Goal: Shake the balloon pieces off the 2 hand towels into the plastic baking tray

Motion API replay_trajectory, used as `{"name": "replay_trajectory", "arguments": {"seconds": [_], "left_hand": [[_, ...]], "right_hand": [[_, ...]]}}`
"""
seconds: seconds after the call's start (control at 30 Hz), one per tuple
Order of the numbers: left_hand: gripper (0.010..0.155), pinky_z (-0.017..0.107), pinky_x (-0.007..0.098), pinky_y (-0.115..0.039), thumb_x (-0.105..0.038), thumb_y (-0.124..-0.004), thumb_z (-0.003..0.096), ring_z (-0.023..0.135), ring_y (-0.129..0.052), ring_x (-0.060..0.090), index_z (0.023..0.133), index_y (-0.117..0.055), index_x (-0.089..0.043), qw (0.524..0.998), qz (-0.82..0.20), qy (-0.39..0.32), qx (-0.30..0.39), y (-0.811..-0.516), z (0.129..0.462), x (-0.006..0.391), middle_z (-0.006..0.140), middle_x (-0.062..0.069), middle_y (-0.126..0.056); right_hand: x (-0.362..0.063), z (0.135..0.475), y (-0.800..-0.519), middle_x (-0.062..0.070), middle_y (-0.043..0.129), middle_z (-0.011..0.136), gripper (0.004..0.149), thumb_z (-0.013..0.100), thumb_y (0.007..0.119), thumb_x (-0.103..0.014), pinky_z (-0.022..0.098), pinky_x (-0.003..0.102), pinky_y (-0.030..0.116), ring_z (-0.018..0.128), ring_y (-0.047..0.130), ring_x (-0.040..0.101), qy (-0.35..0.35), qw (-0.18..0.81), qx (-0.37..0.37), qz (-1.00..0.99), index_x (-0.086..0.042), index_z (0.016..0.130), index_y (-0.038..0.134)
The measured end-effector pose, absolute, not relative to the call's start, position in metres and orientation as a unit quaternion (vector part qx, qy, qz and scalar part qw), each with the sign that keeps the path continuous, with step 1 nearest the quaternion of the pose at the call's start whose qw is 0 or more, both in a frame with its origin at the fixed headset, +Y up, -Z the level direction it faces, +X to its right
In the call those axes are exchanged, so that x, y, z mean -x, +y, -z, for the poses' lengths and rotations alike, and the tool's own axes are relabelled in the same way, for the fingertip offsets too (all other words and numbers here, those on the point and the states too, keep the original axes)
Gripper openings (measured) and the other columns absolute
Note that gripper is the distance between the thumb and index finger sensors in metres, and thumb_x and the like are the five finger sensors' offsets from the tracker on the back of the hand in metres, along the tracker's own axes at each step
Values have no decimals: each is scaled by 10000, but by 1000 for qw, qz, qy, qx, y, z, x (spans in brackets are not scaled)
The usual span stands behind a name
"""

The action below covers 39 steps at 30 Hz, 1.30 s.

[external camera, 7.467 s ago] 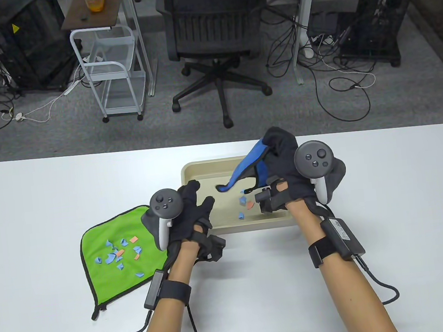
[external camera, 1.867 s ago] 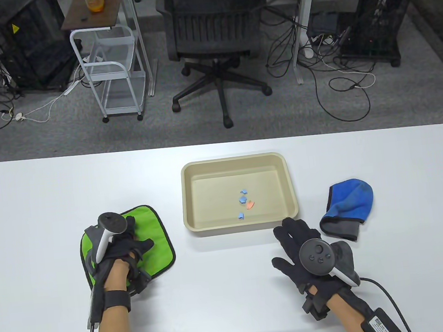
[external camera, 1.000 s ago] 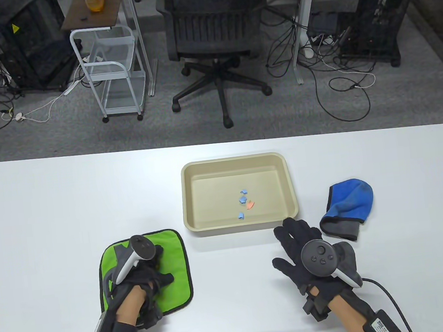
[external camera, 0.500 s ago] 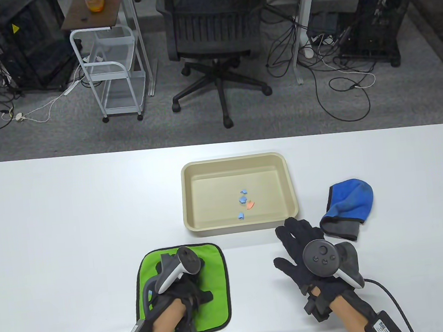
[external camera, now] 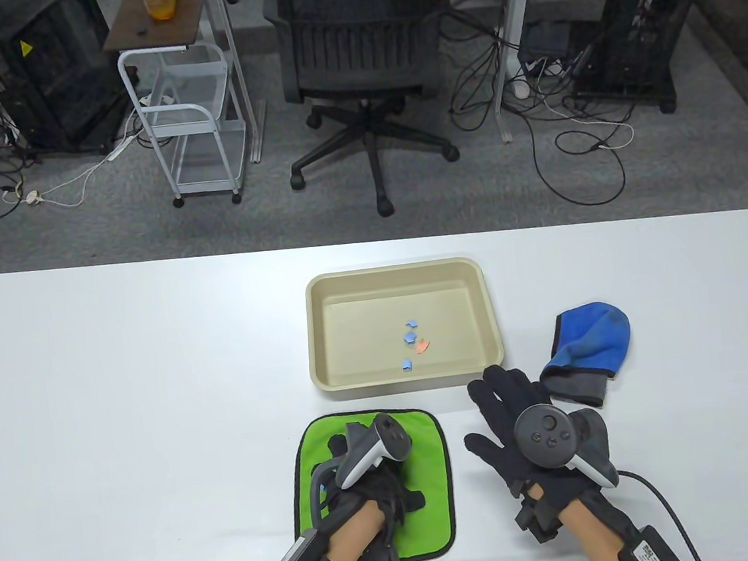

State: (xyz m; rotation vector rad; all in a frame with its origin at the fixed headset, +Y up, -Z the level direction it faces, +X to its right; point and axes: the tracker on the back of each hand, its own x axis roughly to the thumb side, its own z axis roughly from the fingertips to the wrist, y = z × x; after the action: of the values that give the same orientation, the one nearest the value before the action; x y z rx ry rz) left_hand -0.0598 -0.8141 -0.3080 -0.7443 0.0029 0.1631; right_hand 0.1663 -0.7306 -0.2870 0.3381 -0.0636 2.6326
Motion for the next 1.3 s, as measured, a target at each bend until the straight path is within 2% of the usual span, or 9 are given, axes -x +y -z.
{"name": "replay_trajectory", "arguments": {"seconds": [0.43,0.73,0.83,0.97,1.1,1.2,1.3], "left_hand": [[929,644,836,-181,-611,-739,338,996,104,547,951,-43,-559,928,-73,7,365,-814,307,13,1041,92,177],[917,646,830,-192,-634,-734,336,1009,72,542,965,-73,-543,937,-80,1,340,-812,305,13,1057,92,138],[939,675,800,-200,-635,-741,326,1043,28,489,958,-54,-540,934,-92,-23,345,-803,304,17,1060,75,123],[939,685,779,-176,-627,-755,323,1059,19,443,967,-77,-537,932,-135,-57,333,-768,305,34,1054,61,132],[908,696,765,-191,-596,-775,330,1072,-34,427,989,-154,-527,933,-199,-49,297,-739,308,64,1079,60,73],[856,707,746,-226,-555,-787,342,1076,-104,418,1003,-245,-508,942,-232,-9,241,-728,317,100,1099,67,-1],[815,722,702,-271,-520,-798,350,1037,-278,401,1014,-328,-470,954,-227,50,187,-736,325,137,1104,70,-125]], "right_hand": [[-169,287,-729,41,332,1201,737,403,689,-592,741,600,308,1077,310,371,-26,241,-120,-963,-319,1034,425],[-170,287,-728,42,330,1200,737,403,689,-593,741,601,306,1078,308,371,-24,241,-118,-963,-321,1034,423],[-170,287,-728,41,333,1200,737,402,689,-593,742,601,307,1078,309,371,-23,240,-119,-963,-322,1034,425],[-171,288,-727,43,338,1200,736,403,688,-593,741,604,312,1076,318,375,-23,241,-116,-963,-320,1034,425],[-173,288,-727,44,345,1199,735,402,689,-592,741,603,314,1075,324,377,-25,243,-114,-963,-318,1034,430],[-173,288,-726,43,348,1198,735,403,689,-592,742,602,314,1074,329,376,-25,243,-113,-963,-317,1034,432],[-173,289,-726,46,349,1198,733,403,688,-592,742,602,314,1074,329,377,-23,241,-113,-964,-316,1033,434]]}}
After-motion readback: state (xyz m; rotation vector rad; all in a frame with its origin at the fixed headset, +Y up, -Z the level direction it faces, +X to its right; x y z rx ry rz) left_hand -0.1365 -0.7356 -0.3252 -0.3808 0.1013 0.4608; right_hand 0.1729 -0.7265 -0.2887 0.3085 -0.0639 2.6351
